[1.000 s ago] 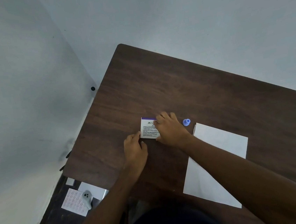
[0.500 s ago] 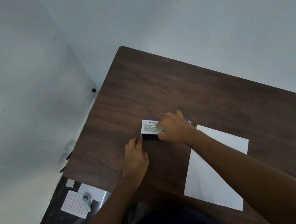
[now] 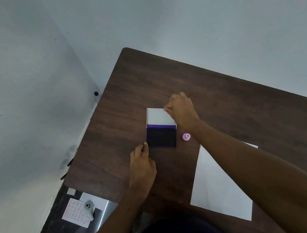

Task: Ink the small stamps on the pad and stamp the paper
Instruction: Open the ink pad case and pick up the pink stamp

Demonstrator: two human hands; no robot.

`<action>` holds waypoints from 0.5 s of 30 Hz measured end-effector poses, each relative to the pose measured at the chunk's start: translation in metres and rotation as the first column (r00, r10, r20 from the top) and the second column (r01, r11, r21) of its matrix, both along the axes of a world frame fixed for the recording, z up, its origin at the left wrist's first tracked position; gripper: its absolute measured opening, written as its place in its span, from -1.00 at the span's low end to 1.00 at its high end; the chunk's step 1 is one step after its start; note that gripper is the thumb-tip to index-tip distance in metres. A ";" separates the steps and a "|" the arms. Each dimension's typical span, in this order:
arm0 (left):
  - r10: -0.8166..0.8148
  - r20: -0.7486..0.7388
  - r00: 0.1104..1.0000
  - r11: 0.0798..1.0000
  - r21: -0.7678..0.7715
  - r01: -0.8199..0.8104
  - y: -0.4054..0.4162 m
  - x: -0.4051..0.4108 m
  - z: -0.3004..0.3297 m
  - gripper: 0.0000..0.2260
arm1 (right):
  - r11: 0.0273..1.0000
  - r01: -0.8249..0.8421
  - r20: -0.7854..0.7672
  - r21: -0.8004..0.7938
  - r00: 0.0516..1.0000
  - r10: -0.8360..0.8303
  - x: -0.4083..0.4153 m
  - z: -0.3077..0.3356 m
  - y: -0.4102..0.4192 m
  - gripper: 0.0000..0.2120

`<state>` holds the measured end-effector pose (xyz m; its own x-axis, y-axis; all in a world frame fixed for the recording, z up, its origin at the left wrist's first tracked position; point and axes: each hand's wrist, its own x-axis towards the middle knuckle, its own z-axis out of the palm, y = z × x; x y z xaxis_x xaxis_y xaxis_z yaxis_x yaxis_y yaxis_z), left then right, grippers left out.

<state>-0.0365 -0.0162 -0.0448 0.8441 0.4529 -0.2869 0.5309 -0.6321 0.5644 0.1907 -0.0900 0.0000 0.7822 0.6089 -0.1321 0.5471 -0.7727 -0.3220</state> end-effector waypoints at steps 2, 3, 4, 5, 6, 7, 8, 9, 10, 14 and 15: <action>0.002 -0.006 1.000 1.000 0.004 -0.002 0.000 0.000 0.000 -0.52 | 1.000 0.022 -0.020 0.006 1.000 -0.021 0.004 -0.003 0.004 -0.82; 0.002 -0.009 1.000 1.000 0.002 -0.002 0.000 0.000 0.000 -0.52 | 1.000 0.025 -0.026 0.001 0.999 -0.025 0.006 -0.005 0.005 -0.82; 0.004 -0.012 1.000 1.000 0.000 -0.004 0.000 0.000 0.000 -0.52 | 1.000 0.023 -0.029 -0.008 0.999 -0.023 0.008 -0.008 0.007 -0.82; 0.009 -0.014 1.000 1.000 -0.001 -0.009 -0.001 0.000 -0.001 -0.52 | 1.000 0.015 -0.030 -0.022 0.999 -0.016 0.010 -0.010 0.009 -0.82; 0.017 -0.014 1.000 1.000 -0.003 -0.017 -0.001 0.001 -0.001 -0.52 | 0.999 0.003 -0.033 -0.042 0.999 -0.004 0.012 -0.013 0.010 -0.81; 0.025 -0.015 1.000 1.000 -0.009 -0.025 -0.001 0.001 -0.001 -0.52 | 0.998 -0.013 -0.034 -0.065 0.999 0.011 0.013 -0.015 0.011 -0.80; 0.029 -0.013 0.999 0.999 -0.016 -0.030 -0.001 0.001 0.000 -0.52 | 0.996 -0.028 -0.036 -0.086 0.999 0.025 0.014 -0.017 0.011 -0.78; 0.031 -0.010 0.999 0.999 -0.021 -0.031 0.000 0.001 0.000 -0.52 | 0.993 -0.044 -0.033 -0.107 0.999 0.041 0.014 -0.019 0.011 -0.77; 0.031 -0.005 1.000 0.999 -0.025 -0.031 0.000 0.001 0.000 -0.53 | 0.991 -0.062 -0.033 -0.120 0.998 0.058 0.014 -0.021 0.011 -0.76; 0.036 0.006 0.999 0.999 -0.033 -0.036 0.002 0.002 -0.001 -0.54 | 0.981 -0.098 -0.046 -0.167 0.995 0.092 0.012 -0.025 0.011 -0.72; 0.039 0.006 0.999 0.999 -0.037 -0.039 0.002 0.002 0.000 -0.54 | 0.979 -0.101 -0.046 -0.176 0.994 0.094 0.011 -0.026 0.011 -0.72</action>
<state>-0.0346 -0.0140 -0.0453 0.8280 0.4748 -0.2983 0.5509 -0.5893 0.5909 0.2016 -0.0793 -0.0259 0.7126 0.6463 -0.2731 0.6128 -0.7628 -0.2064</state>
